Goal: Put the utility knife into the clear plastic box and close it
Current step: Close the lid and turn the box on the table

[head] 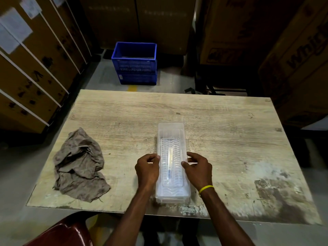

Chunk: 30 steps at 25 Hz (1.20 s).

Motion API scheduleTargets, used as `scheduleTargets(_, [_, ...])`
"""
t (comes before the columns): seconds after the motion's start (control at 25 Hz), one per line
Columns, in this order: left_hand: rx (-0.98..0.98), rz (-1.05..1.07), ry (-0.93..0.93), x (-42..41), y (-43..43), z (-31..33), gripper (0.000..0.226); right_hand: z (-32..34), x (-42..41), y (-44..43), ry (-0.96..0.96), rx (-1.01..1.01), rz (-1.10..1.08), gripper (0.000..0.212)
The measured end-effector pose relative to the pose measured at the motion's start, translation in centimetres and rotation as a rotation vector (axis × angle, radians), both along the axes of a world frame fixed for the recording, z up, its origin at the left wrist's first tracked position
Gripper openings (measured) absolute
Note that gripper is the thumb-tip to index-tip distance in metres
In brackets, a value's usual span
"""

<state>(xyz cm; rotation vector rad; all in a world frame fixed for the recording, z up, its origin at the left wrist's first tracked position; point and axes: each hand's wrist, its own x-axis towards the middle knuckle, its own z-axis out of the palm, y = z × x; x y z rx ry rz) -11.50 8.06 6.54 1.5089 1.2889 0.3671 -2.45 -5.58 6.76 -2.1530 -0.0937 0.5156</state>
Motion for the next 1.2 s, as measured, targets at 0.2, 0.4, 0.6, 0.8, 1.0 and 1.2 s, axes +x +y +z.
scheduleTargets(0.2, [-0.021,0.013,0.017,0.0,0.0,-0.7,0.015,-1.2,-0.3,0.6,-0.031,-0.059,0.010,0.043])
scheduleTargets(0.4, [-0.011,-0.008,0.025,-0.3,-0.2,-1.2,0.014,-1.4,-0.5,0.3,-0.007,-0.104,0.012,0.042])
scheduleTargets(0.6, [0.003,-0.022,0.026,-0.4,-0.2,-1.5,0.010,-1.9,-0.8,-0.5,0.057,-0.100,-0.020,0.034])
scheduleTargets(0.8, [-0.161,-0.111,0.079,-2.4,0.5,-3.1,0.019,-3.1,-0.2,-1.6,0.258,-0.058,-0.061,0.023])
scheduleTargets(1.0, [-0.463,-0.202,0.114,-7.5,-0.2,-3.5,0.035,-2.3,-2.6,-5.6,0.666,0.061,-0.059,0.032])
scheduleTargets(1.2, [-0.626,-0.170,0.046,-9.4,-1.7,-3.2,0.024,-2.3,-5.5,-6.8,0.779,0.173,-0.129,0.026])
